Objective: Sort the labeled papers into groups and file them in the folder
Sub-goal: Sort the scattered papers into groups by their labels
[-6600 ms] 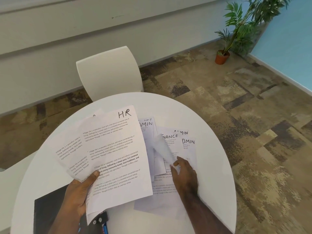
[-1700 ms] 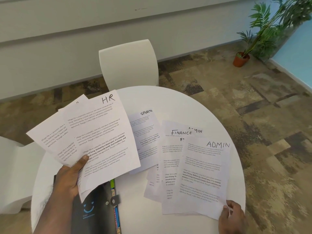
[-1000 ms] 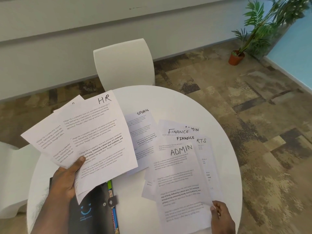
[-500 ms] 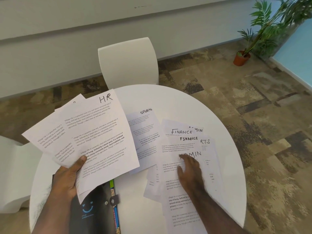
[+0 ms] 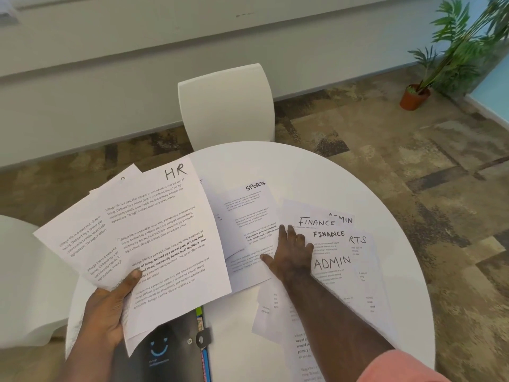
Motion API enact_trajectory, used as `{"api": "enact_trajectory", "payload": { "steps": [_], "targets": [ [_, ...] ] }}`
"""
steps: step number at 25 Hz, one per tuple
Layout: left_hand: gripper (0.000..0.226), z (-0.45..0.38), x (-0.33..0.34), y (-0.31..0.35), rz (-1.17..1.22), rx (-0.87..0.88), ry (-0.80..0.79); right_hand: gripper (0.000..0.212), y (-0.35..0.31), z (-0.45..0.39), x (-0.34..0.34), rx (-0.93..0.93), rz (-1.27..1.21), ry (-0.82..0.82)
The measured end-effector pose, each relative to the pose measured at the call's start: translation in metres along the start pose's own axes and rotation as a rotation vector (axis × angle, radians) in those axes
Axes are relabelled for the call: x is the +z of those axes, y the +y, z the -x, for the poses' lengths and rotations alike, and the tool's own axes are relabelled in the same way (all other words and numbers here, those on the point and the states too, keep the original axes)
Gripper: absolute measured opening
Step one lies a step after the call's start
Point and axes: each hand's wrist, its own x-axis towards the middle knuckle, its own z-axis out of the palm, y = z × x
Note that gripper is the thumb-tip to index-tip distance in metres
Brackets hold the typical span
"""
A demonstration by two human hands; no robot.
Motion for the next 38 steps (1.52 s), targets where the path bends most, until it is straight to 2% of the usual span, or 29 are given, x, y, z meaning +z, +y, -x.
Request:
{"api": "enact_trajectory", "payload": {
  "steps": [5,8,10,13,15,18,22,26,35,38],
  "targets": [
    [0.052,-0.003,-0.005,-0.001,0.024,-0.004,-0.033,0.107,-0.012,-0.030,-0.013,0.009,-0.004,-0.051],
    [0.051,-0.002,-0.003,-0.002,0.025,-0.006,-0.044,0.108,-0.017,-0.041,-0.020,0.112,-0.095,-0.089],
    [0.050,0.000,-0.002,-0.003,0.031,-0.011,-0.038,0.090,-0.016,-0.050,-0.023,0.183,-0.183,-0.078],
    [0.048,0.003,-0.001,-0.003,0.032,-0.016,-0.027,0.037,-0.007,-0.064,-0.025,0.263,-0.441,-0.058],
    [0.048,0.004,-0.002,-0.002,0.031,-0.011,-0.020,0.023,0.001,-0.069,-0.025,0.302,-0.694,-0.047],
    [0.047,0.005,-0.004,0.000,0.026,-0.010,-0.010,0.021,0.012,-0.069,-0.029,0.292,-0.994,0.073],
    [0.047,0.005,-0.009,0.002,0.020,-0.013,0.017,0.030,0.022,-0.064,-0.036,0.342,-1.157,0.246],
    [0.049,0.003,-0.010,0.001,0.034,-0.003,0.006,0.028,0.031,-0.064,-0.046,0.422,-1.430,0.352],
    [0.051,0.004,-0.014,0.001,0.001,-0.030,0.029,0.018,0.042,-0.059,-0.051,0.628,-1.817,0.165],
    [0.050,0.005,-0.016,0.001,0.000,-0.019,0.028,0.022,0.032,-0.060,-0.066,0.576,-2.062,0.144]
  ]
}}
